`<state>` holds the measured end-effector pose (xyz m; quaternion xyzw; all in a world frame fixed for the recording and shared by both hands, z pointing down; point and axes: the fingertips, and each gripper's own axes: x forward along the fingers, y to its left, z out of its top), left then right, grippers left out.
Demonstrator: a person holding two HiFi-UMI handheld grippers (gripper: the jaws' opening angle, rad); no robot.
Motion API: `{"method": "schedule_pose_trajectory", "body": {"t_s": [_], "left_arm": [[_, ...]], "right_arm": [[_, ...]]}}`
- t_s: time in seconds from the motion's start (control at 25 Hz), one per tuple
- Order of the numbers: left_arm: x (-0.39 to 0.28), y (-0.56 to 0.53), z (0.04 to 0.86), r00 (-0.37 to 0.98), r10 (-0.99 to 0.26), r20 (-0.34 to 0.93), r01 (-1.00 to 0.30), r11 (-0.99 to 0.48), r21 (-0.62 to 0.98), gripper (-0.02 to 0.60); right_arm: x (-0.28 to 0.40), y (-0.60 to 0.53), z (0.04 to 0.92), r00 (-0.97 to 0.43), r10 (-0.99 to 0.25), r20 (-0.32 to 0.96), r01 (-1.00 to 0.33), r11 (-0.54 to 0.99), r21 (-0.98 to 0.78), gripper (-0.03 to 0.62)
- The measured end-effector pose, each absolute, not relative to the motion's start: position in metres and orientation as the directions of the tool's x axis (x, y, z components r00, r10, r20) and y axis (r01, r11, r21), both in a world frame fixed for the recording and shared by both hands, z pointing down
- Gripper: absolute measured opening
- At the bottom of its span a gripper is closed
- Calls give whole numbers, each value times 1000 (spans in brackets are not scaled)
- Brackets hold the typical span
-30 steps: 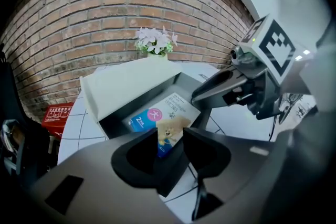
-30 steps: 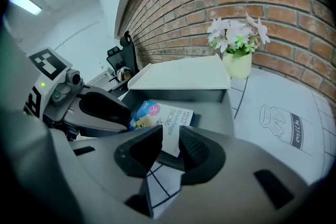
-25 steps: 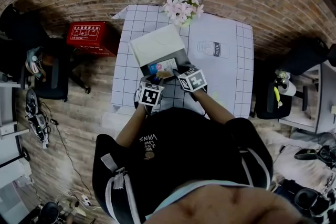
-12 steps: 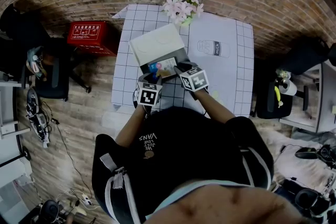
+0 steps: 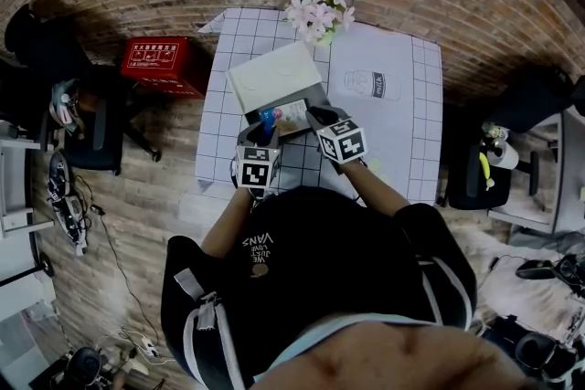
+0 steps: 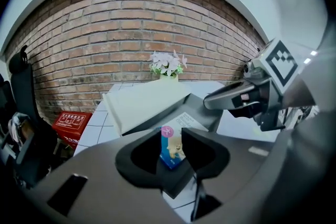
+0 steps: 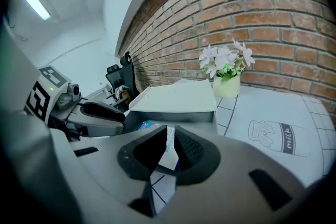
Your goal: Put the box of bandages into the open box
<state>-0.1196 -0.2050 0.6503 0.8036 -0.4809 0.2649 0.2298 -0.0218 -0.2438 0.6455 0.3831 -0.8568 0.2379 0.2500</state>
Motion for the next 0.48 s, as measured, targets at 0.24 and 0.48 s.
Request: {"method": "schedule_pose_trajectory", "body": {"t_s": [0.24, 0.48], "left_arm": [[-120, -203, 633, 388, -708, 590, -905, -413, 99, 85], [-121, -199, 612, 357, -788, 502, -929, -353, 108, 33]], "right_arm": [[-17, -240, 635, -599, -564, 569, -773, 593, -226, 25], [-11, -232, 619, -623, -591, 512, -765, 595, -245, 15]]}}
